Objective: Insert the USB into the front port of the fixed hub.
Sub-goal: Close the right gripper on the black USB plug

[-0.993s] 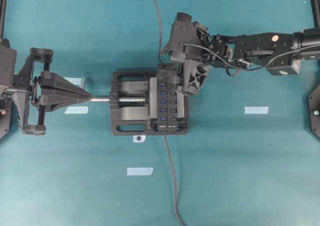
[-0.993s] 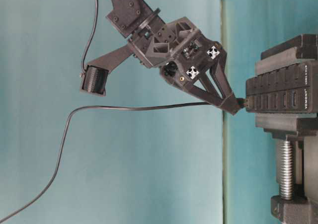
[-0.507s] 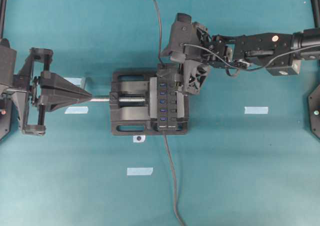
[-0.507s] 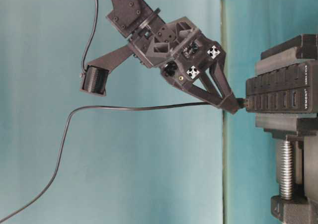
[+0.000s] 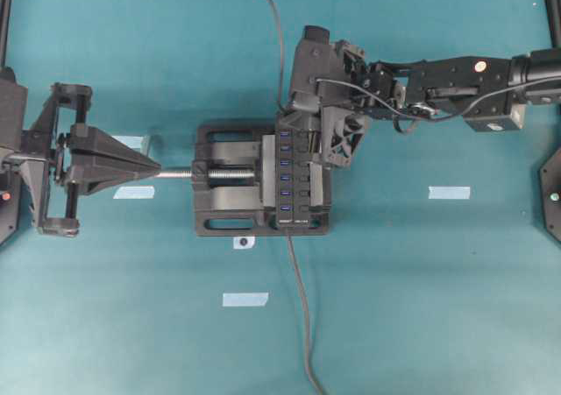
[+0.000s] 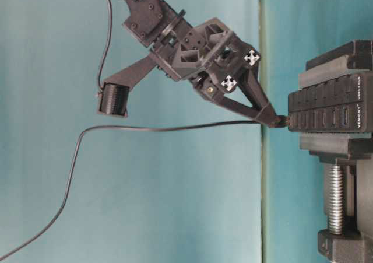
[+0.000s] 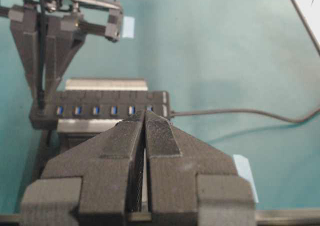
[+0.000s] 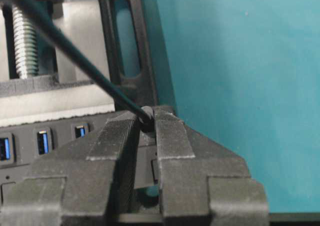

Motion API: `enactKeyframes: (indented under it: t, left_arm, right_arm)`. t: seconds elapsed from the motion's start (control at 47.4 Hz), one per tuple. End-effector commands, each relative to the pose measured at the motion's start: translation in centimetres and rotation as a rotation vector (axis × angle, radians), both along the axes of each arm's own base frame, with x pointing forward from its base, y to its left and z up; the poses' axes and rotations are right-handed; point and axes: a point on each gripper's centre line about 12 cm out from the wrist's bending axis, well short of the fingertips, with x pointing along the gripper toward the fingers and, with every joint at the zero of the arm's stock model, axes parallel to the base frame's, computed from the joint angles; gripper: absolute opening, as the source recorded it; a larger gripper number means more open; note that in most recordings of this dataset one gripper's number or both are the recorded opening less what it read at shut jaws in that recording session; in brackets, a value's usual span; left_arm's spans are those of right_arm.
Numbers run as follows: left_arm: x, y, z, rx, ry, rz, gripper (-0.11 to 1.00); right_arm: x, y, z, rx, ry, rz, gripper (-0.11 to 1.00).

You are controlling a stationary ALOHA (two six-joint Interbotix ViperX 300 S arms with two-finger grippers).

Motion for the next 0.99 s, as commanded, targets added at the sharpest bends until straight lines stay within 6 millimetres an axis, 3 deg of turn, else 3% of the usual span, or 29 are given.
enactKeyframes:
  t: [0.0,0.591,0.971]
  left_arm:
    - [0.2,-0.1,0.6,-0.002,-0.024,-0.003,0.00]
    - [0.1,-0.1,0.8,-0.002,-0.029,-0.003,0.00]
    - [0.1,-0.1,0.8,-0.002,-0.029,-0.003,0.00]
  right_arm:
    - [0.7,0.3,1.4,-0.008,-0.041,0.010,0.06]
    - [0.6,0.6,1.7,0.002,-0.044,0.008,0.06]
    - [0.2,0.9,3.8,0.009,-0.079,0.002,0.06]
